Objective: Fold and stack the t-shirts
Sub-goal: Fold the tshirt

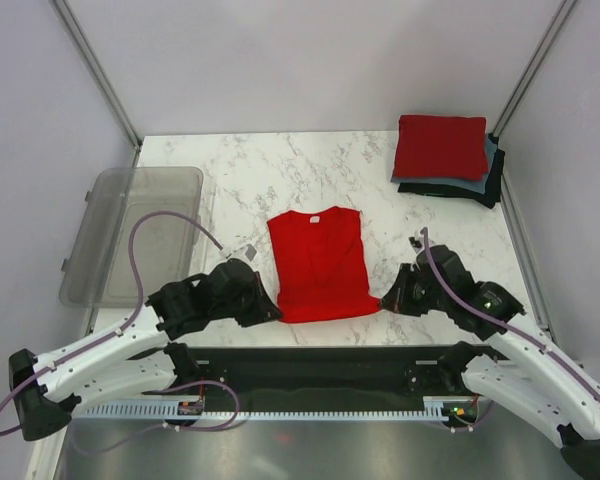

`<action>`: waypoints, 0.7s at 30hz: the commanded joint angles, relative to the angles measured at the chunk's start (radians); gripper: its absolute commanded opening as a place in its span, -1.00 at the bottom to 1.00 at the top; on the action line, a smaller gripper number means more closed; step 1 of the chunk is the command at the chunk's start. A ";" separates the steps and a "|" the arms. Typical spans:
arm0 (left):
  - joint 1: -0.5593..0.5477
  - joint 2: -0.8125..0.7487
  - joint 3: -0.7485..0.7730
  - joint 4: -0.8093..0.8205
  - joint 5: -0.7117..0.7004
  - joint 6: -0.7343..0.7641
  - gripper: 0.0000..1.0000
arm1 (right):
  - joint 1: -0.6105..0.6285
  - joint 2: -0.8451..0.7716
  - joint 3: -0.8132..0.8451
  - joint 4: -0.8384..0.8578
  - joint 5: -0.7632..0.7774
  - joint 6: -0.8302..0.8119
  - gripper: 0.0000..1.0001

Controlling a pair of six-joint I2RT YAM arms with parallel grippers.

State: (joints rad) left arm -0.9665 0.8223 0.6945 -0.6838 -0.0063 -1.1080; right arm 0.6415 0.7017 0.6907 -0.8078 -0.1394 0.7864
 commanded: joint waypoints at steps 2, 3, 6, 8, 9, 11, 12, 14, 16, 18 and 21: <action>-0.003 0.032 0.152 -0.115 -0.148 0.020 -0.96 | 0.004 0.074 0.196 -0.111 0.159 -0.033 -1.00; -0.001 0.067 0.172 -0.143 -0.199 0.030 -0.96 | 0.004 0.122 0.217 -0.129 0.220 -0.061 -1.00; 0.009 0.130 0.238 -0.168 -0.254 0.065 -0.96 | 0.004 0.211 0.292 -0.134 0.305 -0.113 -1.00; 0.038 0.155 0.266 -0.168 -0.264 0.088 -0.96 | 0.004 0.258 0.348 -0.131 0.337 -0.134 -1.00; 0.052 0.166 0.273 -0.166 -0.264 0.097 -0.96 | 0.003 0.304 0.366 -0.130 0.348 -0.148 -1.00; 0.100 0.201 0.298 -0.163 -0.259 0.128 -0.96 | 0.004 0.350 0.426 -0.128 0.385 -0.179 -1.00; 0.118 0.210 0.306 -0.158 -0.247 0.140 -0.96 | 0.001 0.395 0.447 -0.123 0.399 -0.190 -1.00; 0.187 0.245 0.318 -0.126 -0.200 0.191 -0.96 | -0.012 0.438 0.506 -0.122 0.423 -0.219 -1.00; 0.247 0.283 0.333 -0.105 -0.175 0.233 -0.96 | -0.029 0.496 0.552 -0.111 0.422 -0.251 -1.00; 0.281 0.310 0.346 -0.080 -0.149 0.261 -0.96 | -0.071 0.551 0.575 -0.084 0.390 -0.271 -1.00; 0.345 0.373 0.379 -0.059 -0.123 0.313 -0.96 | -0.124 0.616 0.610 -0.039 0.337 -0.308 -1.00</action>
State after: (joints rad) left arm -0.6758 1.1568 1.0245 -0.7410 -0.1226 -0.9192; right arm 0.5755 1.2739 1.2449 -0.8692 0.1490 0.5617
